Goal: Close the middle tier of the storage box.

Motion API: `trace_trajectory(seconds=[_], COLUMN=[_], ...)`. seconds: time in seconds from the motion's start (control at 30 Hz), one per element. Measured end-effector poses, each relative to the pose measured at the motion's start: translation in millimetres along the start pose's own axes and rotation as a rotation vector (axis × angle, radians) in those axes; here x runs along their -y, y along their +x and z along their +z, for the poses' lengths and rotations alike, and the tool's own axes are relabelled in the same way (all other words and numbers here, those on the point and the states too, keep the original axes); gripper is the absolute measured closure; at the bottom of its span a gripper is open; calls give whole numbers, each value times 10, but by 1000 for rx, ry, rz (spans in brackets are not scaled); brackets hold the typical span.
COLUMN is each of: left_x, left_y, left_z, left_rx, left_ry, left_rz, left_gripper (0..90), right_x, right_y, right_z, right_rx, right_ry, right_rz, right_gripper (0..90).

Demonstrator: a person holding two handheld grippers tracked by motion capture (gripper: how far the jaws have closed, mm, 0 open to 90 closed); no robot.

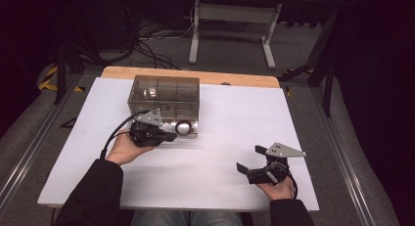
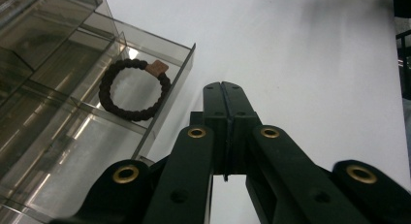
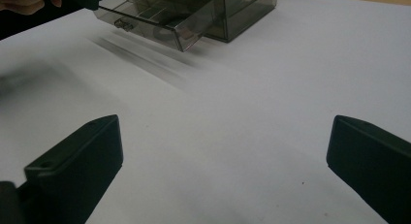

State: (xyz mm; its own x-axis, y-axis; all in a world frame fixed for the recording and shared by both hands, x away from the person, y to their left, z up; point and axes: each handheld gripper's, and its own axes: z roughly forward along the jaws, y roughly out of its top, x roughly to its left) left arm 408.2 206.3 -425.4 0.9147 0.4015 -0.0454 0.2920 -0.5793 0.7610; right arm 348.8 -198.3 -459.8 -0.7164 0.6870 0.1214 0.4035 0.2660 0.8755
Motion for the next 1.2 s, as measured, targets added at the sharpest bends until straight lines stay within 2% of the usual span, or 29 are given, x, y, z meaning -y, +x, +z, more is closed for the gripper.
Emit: trace_trajectory(seconds=[0.5,0.93,1.2], left_x=[145,216,262], left_y=[34,51,70], left_z=[74,131,175], left_rx=[-2,-4,-8], left_ry=[22,50,90], left_rz=[-25,-26,-32], left_gripper=[894,895,895], right_x=[1,2,1], right_y=[-5,-2,-2], right_z=[-3,-4,-3], right_rx=[3,2,1], right_ry=[2,4,4], right_rz=[-6,-4,-4], right_gripper=[2,2,2])
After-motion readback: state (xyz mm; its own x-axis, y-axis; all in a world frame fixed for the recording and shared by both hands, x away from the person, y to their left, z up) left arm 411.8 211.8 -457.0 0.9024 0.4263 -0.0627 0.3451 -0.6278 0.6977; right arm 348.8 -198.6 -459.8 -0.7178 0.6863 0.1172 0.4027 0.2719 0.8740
